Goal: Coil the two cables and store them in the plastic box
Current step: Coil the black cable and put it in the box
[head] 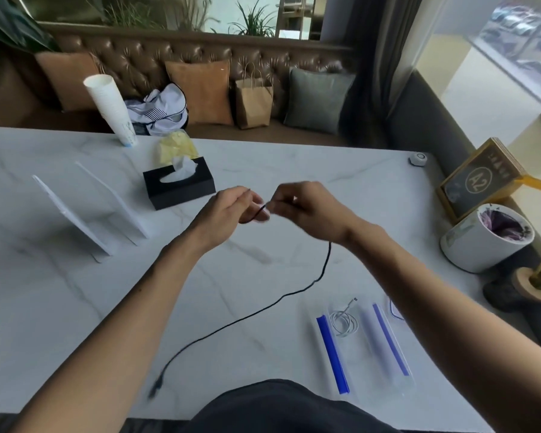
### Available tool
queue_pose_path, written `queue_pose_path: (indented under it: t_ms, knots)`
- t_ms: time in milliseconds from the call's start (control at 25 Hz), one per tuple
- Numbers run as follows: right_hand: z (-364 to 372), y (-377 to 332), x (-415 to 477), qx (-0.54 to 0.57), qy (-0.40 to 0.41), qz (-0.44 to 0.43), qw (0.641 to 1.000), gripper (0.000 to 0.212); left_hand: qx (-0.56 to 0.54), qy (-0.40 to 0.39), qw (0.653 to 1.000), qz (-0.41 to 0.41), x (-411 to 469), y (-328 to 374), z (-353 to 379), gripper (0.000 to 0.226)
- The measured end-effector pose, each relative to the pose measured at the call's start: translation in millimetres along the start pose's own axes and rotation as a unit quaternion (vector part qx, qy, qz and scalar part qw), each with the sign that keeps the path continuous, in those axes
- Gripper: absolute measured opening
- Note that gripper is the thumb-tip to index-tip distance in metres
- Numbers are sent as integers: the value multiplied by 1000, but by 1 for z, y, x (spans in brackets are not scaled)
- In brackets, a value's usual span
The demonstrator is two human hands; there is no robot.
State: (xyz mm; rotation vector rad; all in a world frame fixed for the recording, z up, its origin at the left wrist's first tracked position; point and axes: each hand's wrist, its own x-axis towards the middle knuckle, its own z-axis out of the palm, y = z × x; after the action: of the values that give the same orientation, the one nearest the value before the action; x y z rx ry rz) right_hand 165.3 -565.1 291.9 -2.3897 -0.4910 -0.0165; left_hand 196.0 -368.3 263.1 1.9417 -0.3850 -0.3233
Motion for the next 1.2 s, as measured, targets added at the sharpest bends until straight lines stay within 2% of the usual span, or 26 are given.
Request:
queue_pose_path:
  t_ms: [120, 240, 400, 520, 600, 680, 800, 880, 960, 1080, 1200]
  knots:
    - [-19, -2, 10, 45, 48, -3, 998, 27, -71, -91, 993, -13, -11, 21, -4, 35]
    - [-30, 0, 21, 115, 109, -5, 987, 32, -165, -126, 978, -4, -21, 36, -2, 41]
    - [-25, -4, 27, 235, 155, 10, 960, 30, -363, -151, 919, 13, -26, 55, 4, 45]
    - [2, -9, 22, 274, 121, 54, 953, 35, -505, -115, 855, 31, -24, 71, 7, 44]
    - [17, -7, 12, 260, 80, 87, 958, 36, -542, -47, 837, 61, -17, 75, 1, 46]
    - [25, -4, 1, 245, 23, 104, 964, 32, -514, 21, 852, 94, -9, 74, -5, 39]
    - [25, -7, -8, 149, -62, 57, 985, 18, -433, 147, 883, 108, 4, 63, -5, 28]
    - [17, -10, -7, 79, -59, 27, 995, 14, -333, 201, 916, 101, 6, 56, -3, 26]
    - [4, -11, -2, 44, -21, 19, 999, 14, -209, 218, 949, 94, 8, 47, -4, 25]
    - [-21, -15, 5, 45, 14, 0, 999, 12, -52, 170, 982, 58, 9, 40, -10, 28]
    - [-42, -22, 12, 85, 31, -25, 996, 10, -27, 38, 999, 12, 2, 51, -10, 34]
